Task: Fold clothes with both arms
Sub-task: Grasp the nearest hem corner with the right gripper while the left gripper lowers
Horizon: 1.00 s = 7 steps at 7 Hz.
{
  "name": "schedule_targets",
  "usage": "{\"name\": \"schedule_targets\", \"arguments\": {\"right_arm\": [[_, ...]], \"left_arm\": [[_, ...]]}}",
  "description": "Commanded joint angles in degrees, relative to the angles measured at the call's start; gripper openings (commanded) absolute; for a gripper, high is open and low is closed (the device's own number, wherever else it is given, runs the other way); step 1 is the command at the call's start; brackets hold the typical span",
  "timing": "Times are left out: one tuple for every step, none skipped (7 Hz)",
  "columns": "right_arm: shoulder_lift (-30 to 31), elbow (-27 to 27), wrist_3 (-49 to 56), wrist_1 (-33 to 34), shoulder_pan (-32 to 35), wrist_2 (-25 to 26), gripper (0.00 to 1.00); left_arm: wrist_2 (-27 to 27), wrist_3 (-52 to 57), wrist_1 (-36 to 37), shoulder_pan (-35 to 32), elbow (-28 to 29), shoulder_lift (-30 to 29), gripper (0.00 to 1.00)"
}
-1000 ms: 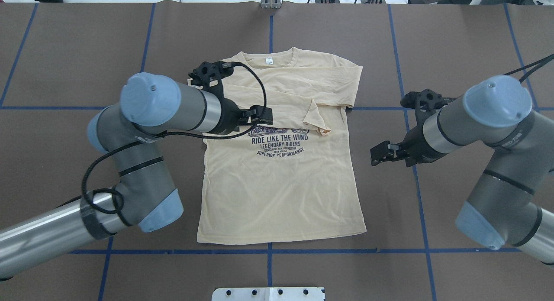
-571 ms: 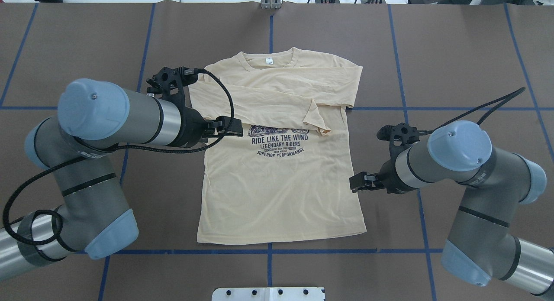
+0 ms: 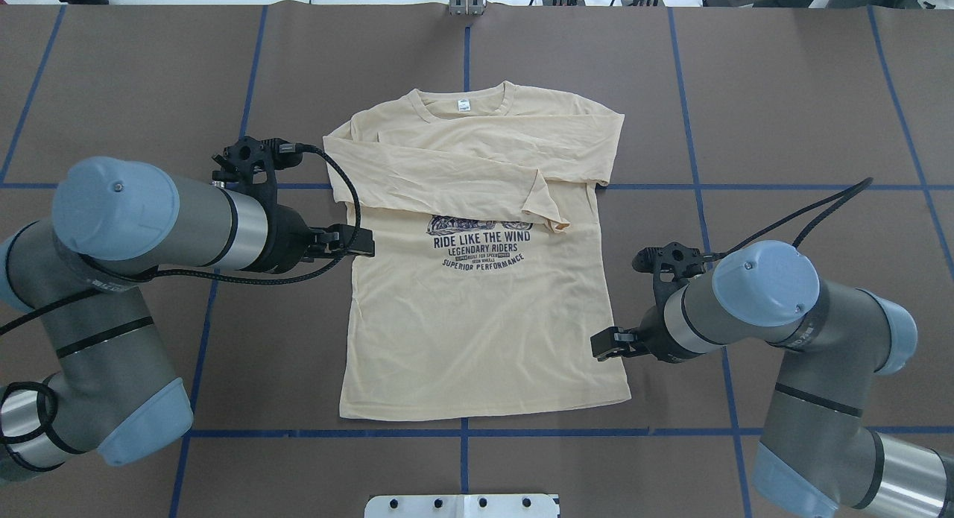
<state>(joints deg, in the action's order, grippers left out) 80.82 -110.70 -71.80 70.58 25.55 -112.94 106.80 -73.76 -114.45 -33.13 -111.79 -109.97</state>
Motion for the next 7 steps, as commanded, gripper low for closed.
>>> {"name": "schedule_targets", "arguments": {"right_arm": [[0.6, 0.2, 0.0, 0.2, -1.8, -0.1, 1.00], [0.6, 0.2, 0.0, 0.2, -2.1, -0.3, 0.99], [0.0, 0.2, -1.6, 1.0, -3.1, -0.2, 0.97], [-0.6, 0.1, -2.0, 2.3, -3.4, -0.3, 0.90], [-1.0, 0.5, -2.0, 2.4, -4.0, -0.3, 0.79], [-1.1, 0.5, -2.0, 2.4, -4.2, -0.3, 0.72], [-1.2, 0.7, -2.0, 2.4, -4.5, -0.4, 0.72]], "left_arm": [[0.5, 0.2, 0.0, 0.0, -0.1, 0.5, 1.00], [1.3, 0.1, 0.0, -0.1, -0.1, 0.5, 1.00], [1.4, 0.1, 0.0, 0.0, 0.0, 0.5, 1.00], [1.5, 0.1, 0.0, 0.0, 0.0, 1.0, 1.00], [1.5, 0.1, 0.0, 0.0, 0.0, 1.3, 1.00], [1.5, 0.1, 0.0, 0.0, 0.0, 1.3, 1.00], [1.6, 0.1, 0.0, 0.0, -0.1, 1.3, 1.00]]}}
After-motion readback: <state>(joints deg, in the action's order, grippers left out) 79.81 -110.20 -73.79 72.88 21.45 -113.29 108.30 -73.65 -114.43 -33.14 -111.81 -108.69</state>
